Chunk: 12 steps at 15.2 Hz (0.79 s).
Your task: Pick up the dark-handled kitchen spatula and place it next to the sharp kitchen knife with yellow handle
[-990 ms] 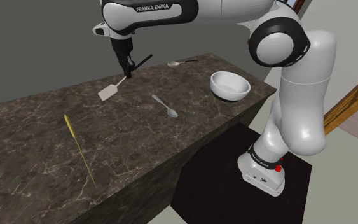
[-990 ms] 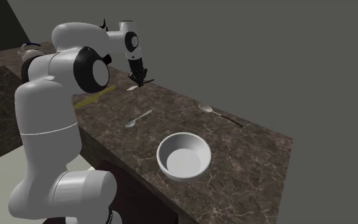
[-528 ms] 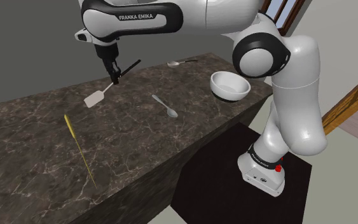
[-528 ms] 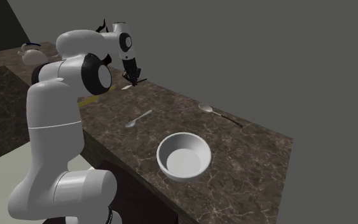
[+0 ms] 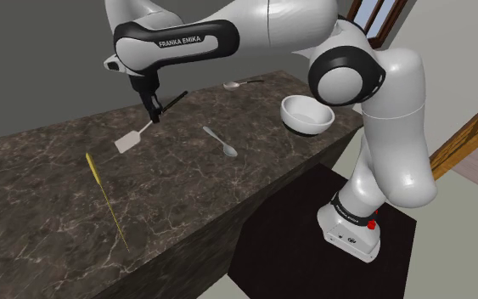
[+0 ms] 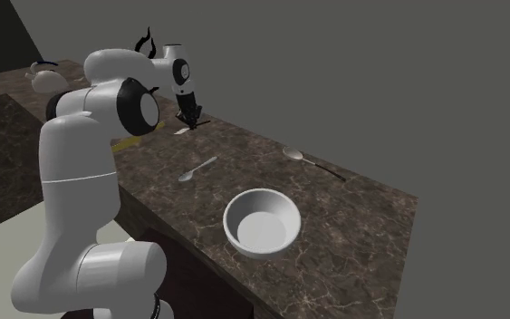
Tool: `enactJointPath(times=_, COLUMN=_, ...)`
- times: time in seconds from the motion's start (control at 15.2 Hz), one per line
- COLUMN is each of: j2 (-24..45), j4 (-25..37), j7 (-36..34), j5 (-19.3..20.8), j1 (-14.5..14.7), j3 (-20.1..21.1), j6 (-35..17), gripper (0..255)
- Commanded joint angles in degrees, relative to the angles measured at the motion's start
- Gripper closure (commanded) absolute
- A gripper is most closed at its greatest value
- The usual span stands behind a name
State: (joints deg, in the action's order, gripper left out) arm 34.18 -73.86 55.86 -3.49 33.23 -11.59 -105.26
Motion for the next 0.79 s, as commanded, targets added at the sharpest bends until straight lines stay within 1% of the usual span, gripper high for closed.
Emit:
enactJointPath(times=0.0, j2=0.29, j4=-1.21, j7=0.04, j5=-0.06, j1=0.01, j3=0.03, j6=-1.53, gripper=255)
enactJointPath(times=0.46, j2=1.67, j4=-4.43, j7=0.05, j5=-0.31, j1=0.06, j3=0.21, j6=-6.10, gripper=255)
enactJointPath(times=0.73, j2=1.84, j4=-4.70, j7=0.05, j5=-0.33, j1=0.06, j3=0.23, j6=-6.53, gripper=255)
